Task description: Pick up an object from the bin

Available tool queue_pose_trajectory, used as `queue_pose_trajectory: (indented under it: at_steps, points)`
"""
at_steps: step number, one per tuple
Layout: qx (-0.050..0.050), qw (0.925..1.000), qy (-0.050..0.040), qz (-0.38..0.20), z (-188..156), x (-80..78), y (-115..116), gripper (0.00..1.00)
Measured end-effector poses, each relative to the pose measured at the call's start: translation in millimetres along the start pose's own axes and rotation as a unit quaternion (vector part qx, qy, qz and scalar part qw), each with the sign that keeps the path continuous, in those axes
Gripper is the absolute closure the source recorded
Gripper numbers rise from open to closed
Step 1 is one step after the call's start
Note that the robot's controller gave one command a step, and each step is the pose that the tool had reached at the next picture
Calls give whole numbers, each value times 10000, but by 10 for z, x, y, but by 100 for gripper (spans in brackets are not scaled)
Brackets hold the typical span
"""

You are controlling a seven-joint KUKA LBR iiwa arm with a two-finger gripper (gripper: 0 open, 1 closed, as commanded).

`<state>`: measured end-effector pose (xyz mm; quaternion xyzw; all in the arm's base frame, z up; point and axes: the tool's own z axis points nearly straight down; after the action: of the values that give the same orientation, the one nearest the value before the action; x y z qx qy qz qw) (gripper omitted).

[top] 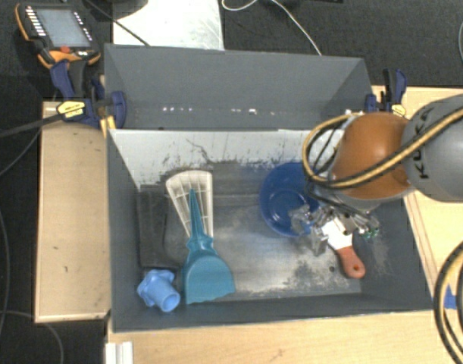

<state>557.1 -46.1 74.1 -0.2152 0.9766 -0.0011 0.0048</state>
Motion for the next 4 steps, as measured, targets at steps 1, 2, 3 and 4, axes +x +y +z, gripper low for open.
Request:
queue_pose_trajectory:
  at_steps: [1,2,3,4]
  points:
    - [1,10000,1,-3,1,0,0,100]
    - [16,9999,-33,-160,-696,-108,-61,100]
    - [-6,9999,1,118,-684,-74,75,100]
    - [34,9997,-65,-229,-1250,-157,-17,100]
